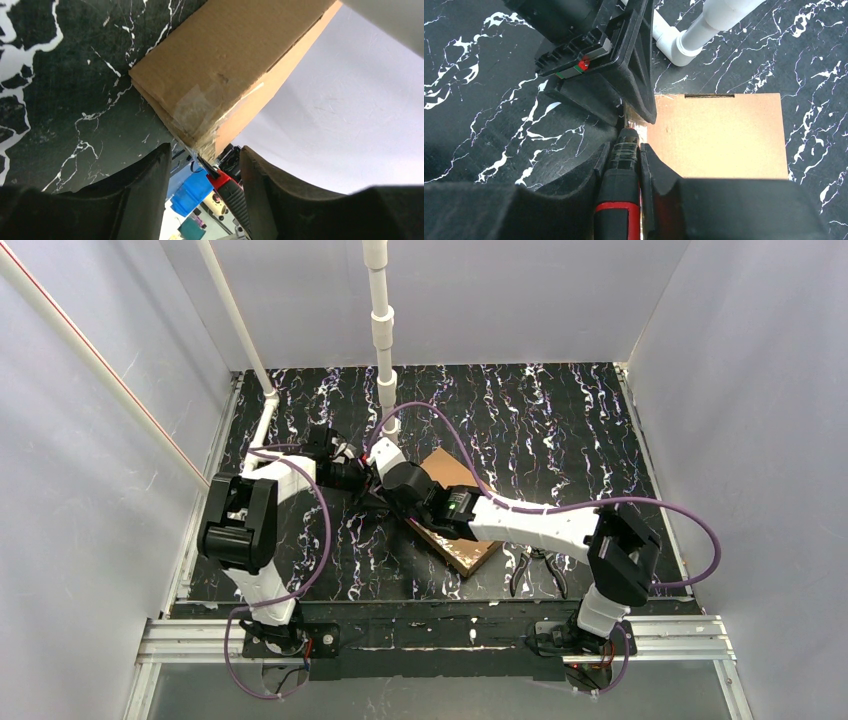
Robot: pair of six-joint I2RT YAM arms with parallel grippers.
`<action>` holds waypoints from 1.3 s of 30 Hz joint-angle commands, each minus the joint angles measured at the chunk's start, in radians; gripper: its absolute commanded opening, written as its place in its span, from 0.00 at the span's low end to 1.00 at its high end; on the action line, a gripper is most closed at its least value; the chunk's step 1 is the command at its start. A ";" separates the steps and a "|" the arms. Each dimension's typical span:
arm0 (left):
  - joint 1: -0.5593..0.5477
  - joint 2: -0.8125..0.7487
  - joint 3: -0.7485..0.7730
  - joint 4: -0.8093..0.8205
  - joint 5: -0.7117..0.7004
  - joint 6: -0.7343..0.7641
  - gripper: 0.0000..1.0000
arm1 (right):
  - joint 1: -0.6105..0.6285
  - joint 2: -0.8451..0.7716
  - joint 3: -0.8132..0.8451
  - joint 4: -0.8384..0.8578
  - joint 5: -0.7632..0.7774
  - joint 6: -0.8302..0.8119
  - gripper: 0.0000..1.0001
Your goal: Unpack the express box
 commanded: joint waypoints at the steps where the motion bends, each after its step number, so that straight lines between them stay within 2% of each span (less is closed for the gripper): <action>1: -0.005 0.012 -0.007 0.048 -0.034 -0.010 0.48 | 0.005 -0.054 -0.007 0.052 0.007 -0.009 0.01; 8: -0.003 0.057 -0.018 0.032 -0.141 0.054 0.43 | 0.011 -0.071 -0.022 0.024 0.005 -0.010 0.01; 20: -0.004 0.065 0.008 -0.037 -0.253 0.120 0.40 | 0.028 -0.088 0.039 -0.190 0.040 0.035 0.01; 39: 0.006 0.102 0.109 -0.125 -0.303 0.204 0.38 | 0.029 -0.203 -0.107 -0.207 -0.030 -0.013 0.01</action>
